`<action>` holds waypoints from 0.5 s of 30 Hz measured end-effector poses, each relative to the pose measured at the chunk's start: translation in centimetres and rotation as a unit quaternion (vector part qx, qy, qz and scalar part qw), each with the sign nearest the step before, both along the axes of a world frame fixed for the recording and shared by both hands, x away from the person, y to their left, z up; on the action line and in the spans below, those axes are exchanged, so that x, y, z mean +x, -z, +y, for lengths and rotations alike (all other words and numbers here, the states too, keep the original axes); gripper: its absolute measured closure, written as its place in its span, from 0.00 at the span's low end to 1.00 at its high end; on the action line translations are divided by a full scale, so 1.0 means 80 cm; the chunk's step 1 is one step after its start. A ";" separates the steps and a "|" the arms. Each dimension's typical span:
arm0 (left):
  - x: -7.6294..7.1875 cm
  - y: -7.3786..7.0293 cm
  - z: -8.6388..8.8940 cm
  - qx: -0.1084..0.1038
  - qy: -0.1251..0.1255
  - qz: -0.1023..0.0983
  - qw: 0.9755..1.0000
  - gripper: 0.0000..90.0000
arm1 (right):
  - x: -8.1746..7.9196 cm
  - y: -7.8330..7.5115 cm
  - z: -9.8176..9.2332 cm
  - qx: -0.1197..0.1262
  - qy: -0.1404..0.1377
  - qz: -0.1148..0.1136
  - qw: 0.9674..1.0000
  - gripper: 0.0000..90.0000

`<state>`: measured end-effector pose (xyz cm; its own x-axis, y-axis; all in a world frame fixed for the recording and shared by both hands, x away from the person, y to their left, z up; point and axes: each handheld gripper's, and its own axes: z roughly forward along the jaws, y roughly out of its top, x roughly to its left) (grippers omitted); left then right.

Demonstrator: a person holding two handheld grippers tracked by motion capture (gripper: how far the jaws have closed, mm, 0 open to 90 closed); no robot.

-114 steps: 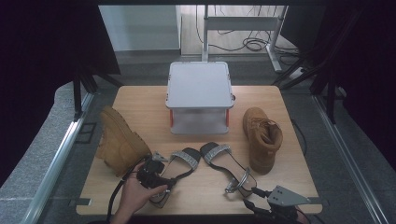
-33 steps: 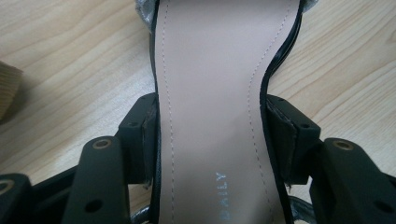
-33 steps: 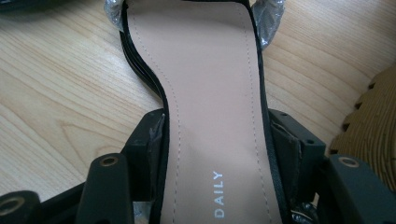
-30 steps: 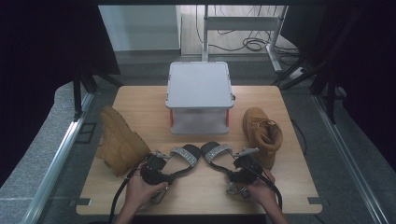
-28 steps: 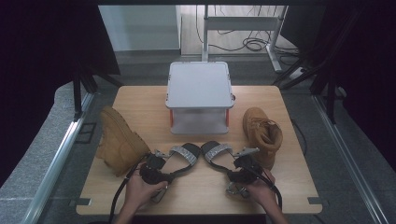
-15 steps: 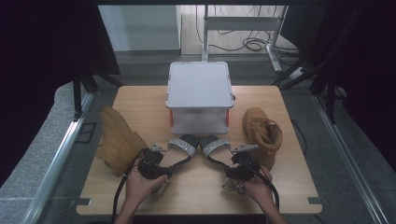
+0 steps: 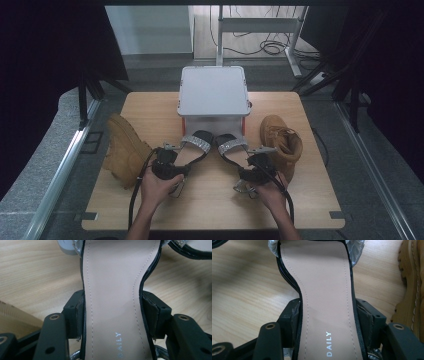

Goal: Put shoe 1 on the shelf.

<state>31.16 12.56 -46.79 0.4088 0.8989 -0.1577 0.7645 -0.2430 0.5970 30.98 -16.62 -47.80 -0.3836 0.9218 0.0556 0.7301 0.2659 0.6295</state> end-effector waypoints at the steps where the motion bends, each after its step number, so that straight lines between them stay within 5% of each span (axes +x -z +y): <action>1: 0.002 -0.001 0.000 0.003 -0.002 0.000 1.000 0.46 | 0.001 0.000 0.001 0.000 0.002 0.000 1.000 0.47; 15: 0.029 -0.001 -0.003 -0.004 -0.028 -0.006 1.000 0.46 | 0.025 -0.006 0.010 0.008 0.024 -0.005 1.000 0.47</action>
